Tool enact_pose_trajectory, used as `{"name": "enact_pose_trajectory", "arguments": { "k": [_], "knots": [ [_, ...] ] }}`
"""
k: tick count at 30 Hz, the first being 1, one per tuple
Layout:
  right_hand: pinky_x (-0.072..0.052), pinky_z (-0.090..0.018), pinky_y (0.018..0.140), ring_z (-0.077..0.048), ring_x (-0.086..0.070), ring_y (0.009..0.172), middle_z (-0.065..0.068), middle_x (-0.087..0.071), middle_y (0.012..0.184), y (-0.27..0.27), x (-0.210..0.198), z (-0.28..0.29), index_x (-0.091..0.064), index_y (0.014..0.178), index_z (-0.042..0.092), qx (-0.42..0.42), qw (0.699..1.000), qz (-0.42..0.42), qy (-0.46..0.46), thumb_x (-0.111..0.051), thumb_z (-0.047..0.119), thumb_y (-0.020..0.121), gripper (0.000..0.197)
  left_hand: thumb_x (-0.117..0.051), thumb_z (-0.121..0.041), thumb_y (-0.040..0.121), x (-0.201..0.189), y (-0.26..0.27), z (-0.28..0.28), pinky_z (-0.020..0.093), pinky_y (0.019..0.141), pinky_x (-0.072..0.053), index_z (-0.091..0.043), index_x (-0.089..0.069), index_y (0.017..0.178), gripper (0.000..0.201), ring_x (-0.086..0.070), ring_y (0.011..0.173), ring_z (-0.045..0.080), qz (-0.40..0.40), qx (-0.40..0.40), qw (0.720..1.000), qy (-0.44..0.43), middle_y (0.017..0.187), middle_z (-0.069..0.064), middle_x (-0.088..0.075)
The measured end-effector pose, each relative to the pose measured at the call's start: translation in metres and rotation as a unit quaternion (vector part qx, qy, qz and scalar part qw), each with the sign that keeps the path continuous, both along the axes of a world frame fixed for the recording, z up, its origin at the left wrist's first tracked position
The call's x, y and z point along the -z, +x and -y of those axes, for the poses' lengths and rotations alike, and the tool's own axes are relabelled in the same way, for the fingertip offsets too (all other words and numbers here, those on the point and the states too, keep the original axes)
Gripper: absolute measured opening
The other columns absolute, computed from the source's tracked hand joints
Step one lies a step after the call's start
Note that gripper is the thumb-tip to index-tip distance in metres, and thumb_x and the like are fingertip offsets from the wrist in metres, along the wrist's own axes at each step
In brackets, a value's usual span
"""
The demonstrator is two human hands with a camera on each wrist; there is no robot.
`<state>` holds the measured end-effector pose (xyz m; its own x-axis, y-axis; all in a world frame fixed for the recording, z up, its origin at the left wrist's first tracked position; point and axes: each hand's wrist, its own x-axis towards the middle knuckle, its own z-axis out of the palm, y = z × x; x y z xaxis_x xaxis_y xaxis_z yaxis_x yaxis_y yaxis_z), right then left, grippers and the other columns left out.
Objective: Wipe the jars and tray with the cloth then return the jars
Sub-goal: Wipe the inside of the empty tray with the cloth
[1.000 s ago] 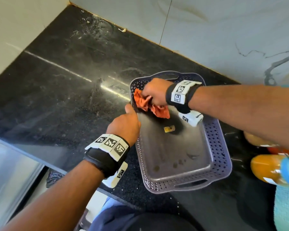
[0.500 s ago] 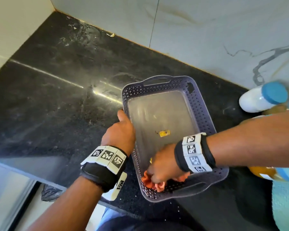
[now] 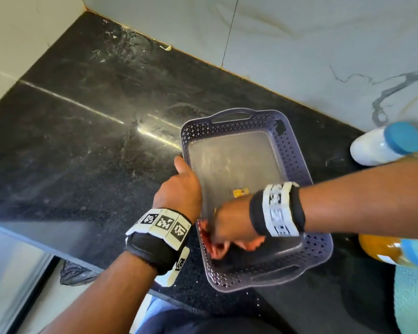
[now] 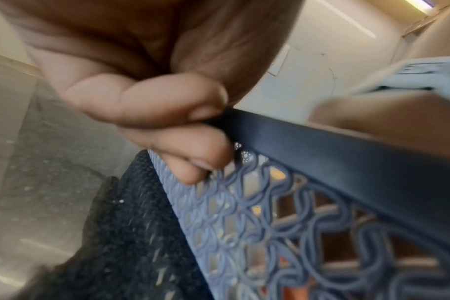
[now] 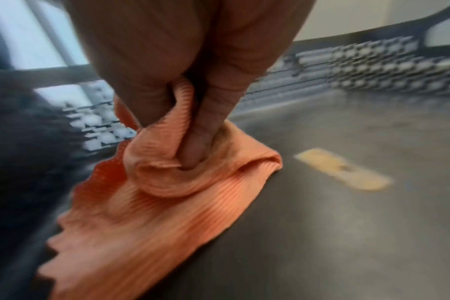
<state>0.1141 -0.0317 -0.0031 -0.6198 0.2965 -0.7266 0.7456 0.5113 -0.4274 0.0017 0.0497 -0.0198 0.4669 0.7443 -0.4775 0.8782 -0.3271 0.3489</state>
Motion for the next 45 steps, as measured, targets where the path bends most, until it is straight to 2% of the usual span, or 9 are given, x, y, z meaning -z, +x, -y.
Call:
{"name": "enact_pose_trajectory", "arguments": {
  "k": [3, 6, 11, 15, 26, 35, 39, 43, 45],
  "knots": [
    [-0.043, -0.03, 0.055, -0.02, -0.059, 0.084, 0.002, -0.059, 0.1, -0.016, 0.009, 0.019, -0.065, 0.108, 0.016, -0.159, 0.986, 0.029, 0.039, -0.073, 0.017, 0.083, 0.026, -0.039, -0.009, 0.101, -0.003, -0.002, -0.001, 0.045, 0.075, -0.043, -0.002, -0.012, 0.15, 0.057, -0.066, 0.103, 0.044, -0.004, 0.005, 1.0, -0.008, 0.114, 0.026, -0.066],
    [-0.043, -0.027, 0.056, -0.019, -0.06, 0.08, 0.004, -0.06, 0.096, -0.01, 0.011, 0.007, -0.066, 0.103, 0.016, -0.177, 0.983, 0.019, 0.036, -0.068, 0.017, 0.083, 0.02, -0.039, -0.007, 0.101, -0.005, -0.007, -0.004, 0.044, 0.071, -0.044, -0.003, -0.026, 0.135, 0.036, -0.068, 0.098, 0.044, -0.01, 0.041, 0.999, 0.006, 0.11, 0.025, -0.068],
    [-0.049, -0.029, 0.049, -0.021, -0.061, 0.056, -0.01, -0.071, 0.074, 0.039, 0.005, -0.072, -0.071, 0.098, 0.012, 0.172, 0.98, 0.053, 0.081, -0.055, 0.03, 0.094, 0.024, -0.036, -0.008, 0.102, -0.004, -0.005, -0.006, 0.043, 0.069, -0.046, -0.006, -0.033, 0.124, 0.022, -0.069, 0.095, 0.043, -0.007, 0.055, 0.998, 0.023, 0.104, 0.022, -0.07],
    [-0.047, -0.036, 0.067, -0.031, -0.062, 0.085, -0.008, -0.065, 0.089, 0.071, 0.0, -0.115, -0.063, 0.093, 0.013, 0.173, 0.946, 0.139, 0.238, -0.058, 0.012, 0.082, 0.012, -0.038, -0.013, 0.103, 0.0, -0.007, -0.005, 0.042, 0.068, -0.047, -0.007, -0.032, 0.125, 0.023, -0.07, 0.09, 0.042, 0.002, 0.047, 0.999, 0.024, 0.101, 0.021, -0.071],
    [-0.044, -0.031, 0.069, -0.033, -0.066, 0.091, -0.011, -0.069, 0.098, 0.019, 0.024, -0.047, -0.065, 0.1, 0.013, 0.298, 0.929, 0.081, 0.205, -0.071, 0.019, 0.081, 0.021, -0.037, -0.011, 0.1, 0.001, -0.011, -0.002, 0.049, 0.079, -0.052, -0.004, -0.031, 0.126, 0.027, -0.068, 0.097, 0.047, 0.024, 0.025, 0.999, -0.019, 0.105, 0.027, -0.068],
    [-0.044, -0.031, 0.072, -0.034, -0.063, 0.105, -0.014, -0.065, 0.114, 0.126, 0.007, -0.033, -0.064, 0.106, 0.009, 0.518, 0.79, 0.259, 0.202, -0.056, 0.009, 0.09, 0.018, -0.041, -0.005, 0.099, 0.005, -0.012, -0.001, 0.051, 0.08, -0.056, -0.002, -0.028, 0.13, 0.034, -0.069, 0.093, 0.046, 0.027, 0.023, 0.999, -0.022, 0.101, 0.026, -0.07],
    [-0.046, -0.031, 0.07, -0.032, -0.066, 0.097, -0.009, -0.062, 0.097, 0.063, 0.022, -0.056, -0.055, 0.08, 0.016, 0.504, 0.825, 0.169, 0.191, -0.06, 0.009, 0.083, 0.009, -0.041, -0.009, 0.099, 0.011, -0.007, -0.002, 0.042, 0.071, -0.05, -0.001, -0.028, 0.129, 0.033, -0.071, 0.093, 0.042, 0.005, 0.071, 0.997, 0.008, 0.103, 0.021, -0.069],
    [-0.048, -0.035, 0.084, -0.034, -0.063, 0.107, -0.013, -0.062, 0.118, 0.008, 0.023, -0.067, -0.065, 0.114, 0.008, 0.426, 0.875, 0.08, 0.217, -0.057, 0.012, 0.092, 0.023, -0.039, -0.015, 0.101, 0.01, -0.007, 0.001, 0.04, 0.071, -0.05, 0.0, -0.029, 0.133, 0.037, -0.072, 0.095, 0.039, -0.002, 0.073, 0.997, 0.021, 0.103, 0.018, -0.068],
    [-0.045, -0.033, 0.077, -0.032, -0.064, 0.103, -0.011, -0.066, 0.108, 0.026, 0.021, -0.064, -0.062, 0.098, 0.014, 0.439, 0.867, 0.093, 0.214, -0.062, 0.011, 0.088, 0.011, -0.04, -0.016, 0.099, 0.008, -0.009, 0.001, 0.041, 0.074, -0.052, 0.0, -0.028, 0.133, 0.039, -0.072, 0.095, 0.041, 0.01, 0.056, 0.998, 0.011, 0.101, 0.019, -0.069]
  ]
}}
